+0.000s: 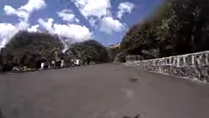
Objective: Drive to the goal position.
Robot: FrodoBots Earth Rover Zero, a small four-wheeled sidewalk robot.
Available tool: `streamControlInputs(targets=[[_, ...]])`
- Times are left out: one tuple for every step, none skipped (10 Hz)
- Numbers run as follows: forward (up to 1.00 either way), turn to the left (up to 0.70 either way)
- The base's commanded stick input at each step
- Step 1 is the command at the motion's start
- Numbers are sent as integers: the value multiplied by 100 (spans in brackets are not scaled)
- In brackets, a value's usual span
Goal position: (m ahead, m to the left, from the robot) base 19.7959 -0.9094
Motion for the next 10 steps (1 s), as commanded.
streamControlInputs(targets=[[50,0],[50,0],[50,0],[50,0],[50,0],[50,0],[50,0],[50,0],[50,0],[50,0]])
